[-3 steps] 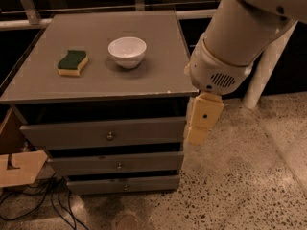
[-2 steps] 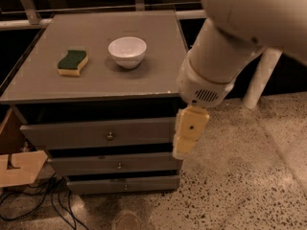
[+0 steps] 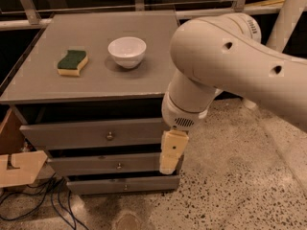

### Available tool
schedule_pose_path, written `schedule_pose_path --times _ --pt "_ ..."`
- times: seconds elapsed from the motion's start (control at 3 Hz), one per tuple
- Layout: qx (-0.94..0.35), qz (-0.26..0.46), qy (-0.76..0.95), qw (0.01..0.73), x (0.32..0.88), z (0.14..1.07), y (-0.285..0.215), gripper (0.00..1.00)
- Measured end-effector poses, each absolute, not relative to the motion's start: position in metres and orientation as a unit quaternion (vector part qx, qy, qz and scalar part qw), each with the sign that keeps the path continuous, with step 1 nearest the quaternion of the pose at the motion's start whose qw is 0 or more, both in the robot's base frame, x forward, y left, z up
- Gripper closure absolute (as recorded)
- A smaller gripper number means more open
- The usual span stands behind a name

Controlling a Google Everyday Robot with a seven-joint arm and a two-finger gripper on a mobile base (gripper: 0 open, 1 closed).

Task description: Open top drawer

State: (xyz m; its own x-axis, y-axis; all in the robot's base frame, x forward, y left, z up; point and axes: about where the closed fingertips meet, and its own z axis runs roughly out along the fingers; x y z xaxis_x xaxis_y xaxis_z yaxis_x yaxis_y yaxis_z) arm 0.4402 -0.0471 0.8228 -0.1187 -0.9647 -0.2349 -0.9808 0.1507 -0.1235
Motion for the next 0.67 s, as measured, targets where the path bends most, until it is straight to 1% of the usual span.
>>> schedule_pose_path --times 0.33,0.67 --pt "-0.652 0.033 0.747 0.129 0.44 0.822 -0.046 0.0" --pt "-0.664 0.051 0.74 0.093 0.434 0.773 -0.024 0.0"
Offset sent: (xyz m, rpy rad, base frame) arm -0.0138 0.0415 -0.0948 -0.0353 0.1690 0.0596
